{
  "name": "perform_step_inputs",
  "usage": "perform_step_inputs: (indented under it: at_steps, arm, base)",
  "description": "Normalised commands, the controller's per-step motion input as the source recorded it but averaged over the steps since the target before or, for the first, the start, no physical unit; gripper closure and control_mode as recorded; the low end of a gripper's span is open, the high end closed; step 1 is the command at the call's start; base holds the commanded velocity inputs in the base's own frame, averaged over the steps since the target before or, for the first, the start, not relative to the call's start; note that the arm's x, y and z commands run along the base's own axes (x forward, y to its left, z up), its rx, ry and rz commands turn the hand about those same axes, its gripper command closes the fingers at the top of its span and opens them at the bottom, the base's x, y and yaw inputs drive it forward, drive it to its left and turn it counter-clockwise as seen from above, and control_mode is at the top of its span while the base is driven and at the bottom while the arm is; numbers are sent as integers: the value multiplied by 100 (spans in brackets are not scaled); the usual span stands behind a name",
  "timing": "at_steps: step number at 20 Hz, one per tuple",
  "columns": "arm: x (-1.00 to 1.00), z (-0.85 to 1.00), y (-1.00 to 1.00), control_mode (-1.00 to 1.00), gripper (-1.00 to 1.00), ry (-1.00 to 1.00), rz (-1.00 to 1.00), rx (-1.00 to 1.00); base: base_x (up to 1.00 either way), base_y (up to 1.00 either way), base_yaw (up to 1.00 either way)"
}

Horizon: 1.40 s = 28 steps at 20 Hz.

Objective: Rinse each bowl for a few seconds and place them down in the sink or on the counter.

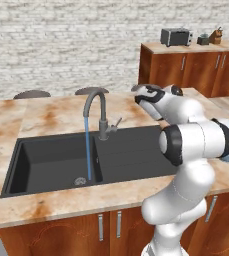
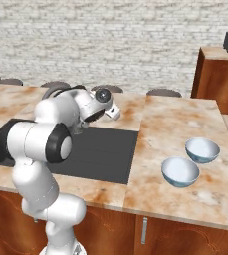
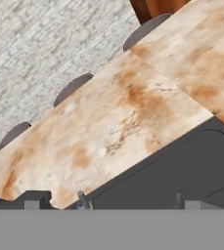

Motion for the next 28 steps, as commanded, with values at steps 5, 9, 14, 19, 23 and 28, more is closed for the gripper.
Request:
perform_step_inputs:
  at_steps: [5, 9, 14, 19, 23, 28]
  arm:
    - [-20, 29, -25, -100, -100, 9, -5, -1]
    - [-17, 32, -28, -100, -100, 7, -4, -5]
    - [-13, 28, -22, -100, -100, 5, -2, -10]
    - [-11, 14, -24, -100, -100, 4, 0, -11]
    - [-9, 2, -29, -100, -100, 5, 0, -8]
    - [-16, -1, -30, -100, -100, 4, 0, -6]
  base:
    - [0, 0, 0]
    - [0, 0, 0]
    - [0, 0, 0]
    - [0, 0, 0]
    - [0, 0, 0]
    - [0, 0, 0]
